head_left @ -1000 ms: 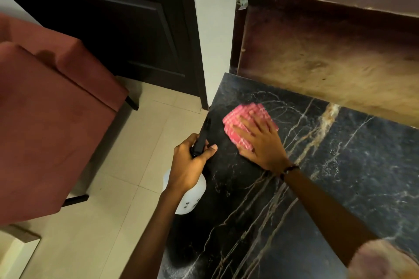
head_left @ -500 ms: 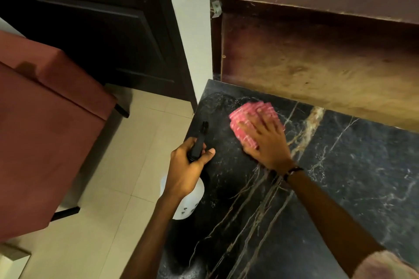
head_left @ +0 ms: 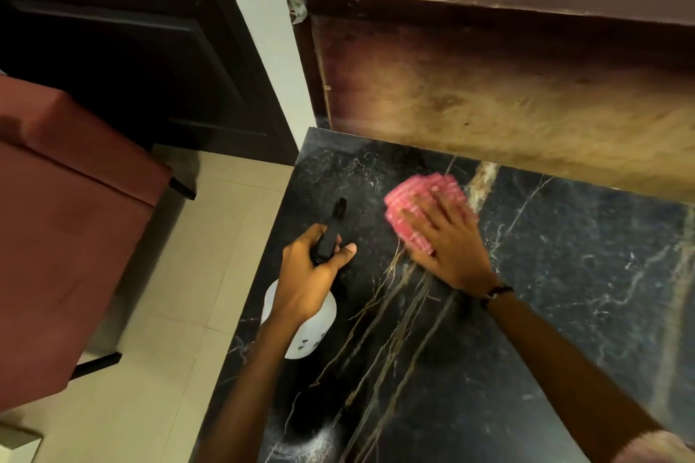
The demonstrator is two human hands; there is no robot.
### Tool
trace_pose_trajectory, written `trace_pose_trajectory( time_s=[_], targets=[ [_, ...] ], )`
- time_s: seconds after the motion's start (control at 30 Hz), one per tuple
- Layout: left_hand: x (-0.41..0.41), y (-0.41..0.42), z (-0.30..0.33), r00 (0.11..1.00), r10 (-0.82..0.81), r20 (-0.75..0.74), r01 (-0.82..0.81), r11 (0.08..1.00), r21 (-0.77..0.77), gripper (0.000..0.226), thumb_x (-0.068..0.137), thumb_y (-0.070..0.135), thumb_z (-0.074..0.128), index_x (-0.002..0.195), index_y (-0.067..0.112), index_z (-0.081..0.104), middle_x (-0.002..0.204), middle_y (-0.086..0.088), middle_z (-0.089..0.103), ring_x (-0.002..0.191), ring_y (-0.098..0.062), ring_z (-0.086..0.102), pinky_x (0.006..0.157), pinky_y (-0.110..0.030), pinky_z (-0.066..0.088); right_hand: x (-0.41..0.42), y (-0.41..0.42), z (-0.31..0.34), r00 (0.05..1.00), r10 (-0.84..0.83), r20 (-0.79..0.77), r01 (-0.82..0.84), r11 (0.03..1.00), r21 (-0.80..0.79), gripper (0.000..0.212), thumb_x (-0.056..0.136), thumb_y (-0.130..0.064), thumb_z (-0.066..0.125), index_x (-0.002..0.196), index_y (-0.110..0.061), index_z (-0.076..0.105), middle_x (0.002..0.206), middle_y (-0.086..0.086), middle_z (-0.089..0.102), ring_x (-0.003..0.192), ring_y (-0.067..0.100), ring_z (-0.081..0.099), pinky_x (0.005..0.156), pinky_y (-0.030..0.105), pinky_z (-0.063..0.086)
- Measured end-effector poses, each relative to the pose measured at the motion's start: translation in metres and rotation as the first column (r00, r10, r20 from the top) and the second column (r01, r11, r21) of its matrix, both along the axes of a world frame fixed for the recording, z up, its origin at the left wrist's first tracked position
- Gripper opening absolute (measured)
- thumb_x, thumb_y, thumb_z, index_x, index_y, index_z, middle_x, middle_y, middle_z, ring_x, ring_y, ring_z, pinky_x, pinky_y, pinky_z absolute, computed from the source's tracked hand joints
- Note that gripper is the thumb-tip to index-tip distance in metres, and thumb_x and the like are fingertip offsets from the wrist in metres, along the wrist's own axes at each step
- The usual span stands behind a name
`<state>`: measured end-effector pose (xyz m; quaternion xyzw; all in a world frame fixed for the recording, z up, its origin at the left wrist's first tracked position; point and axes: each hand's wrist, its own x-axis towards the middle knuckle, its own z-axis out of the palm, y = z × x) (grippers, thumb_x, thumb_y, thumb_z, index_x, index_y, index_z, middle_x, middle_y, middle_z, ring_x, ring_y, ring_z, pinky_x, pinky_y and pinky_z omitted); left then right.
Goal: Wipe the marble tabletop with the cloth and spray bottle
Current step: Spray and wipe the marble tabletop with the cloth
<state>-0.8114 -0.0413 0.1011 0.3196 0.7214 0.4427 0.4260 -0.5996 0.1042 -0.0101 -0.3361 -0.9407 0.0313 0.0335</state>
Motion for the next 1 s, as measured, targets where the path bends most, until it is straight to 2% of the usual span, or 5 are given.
trace_pose_trajectory(
  time_s=[0.23,0.33,0.5,0.77,1.0],
  targets=[
    [0.021,-0.004,0.001,1.000,-0.003,0.019,0.003,1.000,0.007,0.013,0.081,0.020,0.071,0.075,0.016,0.061,0.067,0.004,0.058,0.050,-0.004,0.049,0.055,-0.022,0.036,-0.021,0.054,0.016,0.894,-0.449,0.018,0.447,0.887,-0.115,0.074,0.087,-0.064,0.040,0.150,-0.032,0.022,0.162,0.009,0.013,0.147,0.042,0.006,0.114,0.064,-0.001],
    [0.033,-0.005,0.002,1.000,-0.014,0.009,0.015,1.000,-0.006,0.012,0.081,0.018,0.071,0.077,0.014,0.061,0.065,0.007,0.057,0.051,-0.002,0.050,0.056,-0.021,0.037,-0.046,0.023,0.014,0.960,-0.278,-0.025,0.275,0.957,-0.092,0.076,0.085,-0.058,0.057,0.149,-0.029,0.028,0.160,0.011,0.021,0.146,0.042,0.013,0.113,0.061,0.001],
    [0.044,-0.009,0.001,1.000,-0.019,-0.017,0.019,1.000,-0.018,0.014,0.081,0.017,0.071,0.080,0.009,0.060,0.069,-0.001,0.057,0.052,-0.003,0.049,0.055,-0.019,0.038,0.033,-0.037,0.002,1.000,-0.017,0.003,0.017,0.999,-0.036,0.068,0.088,-0.062,0.039,0.148,-0.031,0.030,0.158,0.009,0.025,0.148,0.036,0.011,0.118,0.059,0.009],
    [0.055,-0.031,0.001,1.000,-0.030,-0.008,0.030,0.999,-0.037,0.013,0.081,0.018,0.071,0.080,0.011,0.060,0.069,-0.003,0.057,0.048,-0.003,0.049,0.055,-0.021,0.038,0.051,0.026,0.024,0.831,-0.553,0.059,0.556,0.821,-0.129,0.073,0.089,-0.067,0.035,0.151,-0.032,0.019,0.162,0.009,0.011,0.147,0.042,0.004,0.116,0.063,0.009],
    [0.065,-0.058,0.002,0.999,-0.013,-0.046,0.010,0.999,-0.048,0.014,0.082,0.016,0.070,0.081,0.007,0.060,0.068,-0.001,0.057,0.047,-0.002,0.048,0.053,-0.020,0.036,-0.006,-0.087,0.014,0.998,-0.058,-0.036,0.053,0.991,-0.127,0.071,0.086,-0.059,0.049,0.147,-0.027,0.033,0.158,0.009,0.027,0.146,0.039,0.015,0.114,0.065,0.018]
  ],
)
